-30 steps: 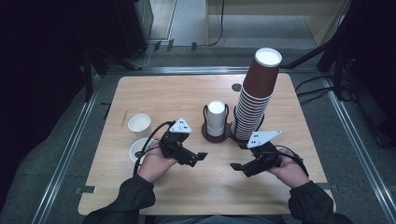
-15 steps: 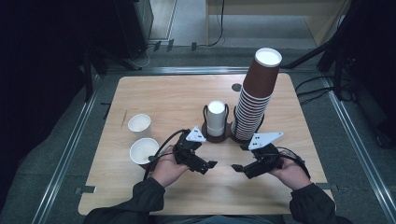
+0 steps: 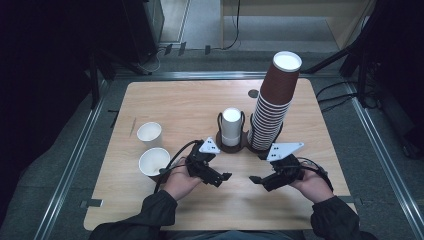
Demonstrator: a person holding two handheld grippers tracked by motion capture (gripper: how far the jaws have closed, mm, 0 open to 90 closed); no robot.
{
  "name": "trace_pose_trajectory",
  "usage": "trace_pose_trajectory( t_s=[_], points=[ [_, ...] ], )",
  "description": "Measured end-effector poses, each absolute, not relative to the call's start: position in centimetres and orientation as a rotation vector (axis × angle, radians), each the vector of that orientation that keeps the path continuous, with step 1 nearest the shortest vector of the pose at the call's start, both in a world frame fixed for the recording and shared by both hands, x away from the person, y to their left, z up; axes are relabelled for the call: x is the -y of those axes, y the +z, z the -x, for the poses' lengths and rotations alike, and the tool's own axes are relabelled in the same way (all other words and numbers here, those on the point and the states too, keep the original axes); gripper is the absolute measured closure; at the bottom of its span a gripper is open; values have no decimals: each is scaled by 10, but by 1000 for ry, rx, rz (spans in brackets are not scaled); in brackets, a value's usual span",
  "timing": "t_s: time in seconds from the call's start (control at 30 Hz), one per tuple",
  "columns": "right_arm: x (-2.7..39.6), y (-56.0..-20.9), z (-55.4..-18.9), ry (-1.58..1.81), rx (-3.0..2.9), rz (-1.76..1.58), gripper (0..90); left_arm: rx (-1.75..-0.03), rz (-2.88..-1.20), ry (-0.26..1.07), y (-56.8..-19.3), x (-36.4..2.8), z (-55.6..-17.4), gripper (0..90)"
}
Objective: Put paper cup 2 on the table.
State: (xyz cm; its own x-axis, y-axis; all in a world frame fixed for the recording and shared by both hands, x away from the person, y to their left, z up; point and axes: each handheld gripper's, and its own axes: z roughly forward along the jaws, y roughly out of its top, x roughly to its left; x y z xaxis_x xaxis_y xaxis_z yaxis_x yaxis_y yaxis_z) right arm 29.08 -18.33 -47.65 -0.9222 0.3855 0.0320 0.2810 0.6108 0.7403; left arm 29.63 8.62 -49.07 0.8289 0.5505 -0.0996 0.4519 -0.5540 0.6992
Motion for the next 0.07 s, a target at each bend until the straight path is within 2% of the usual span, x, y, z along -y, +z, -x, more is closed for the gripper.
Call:
trace_pose_trajectory(
  t_s=[0.07],
  points=[
    [182, -477, -291, 1204, -2704, -558, 197, -732, -2253, 169, -492, -86, -296, 0]
  ],
)
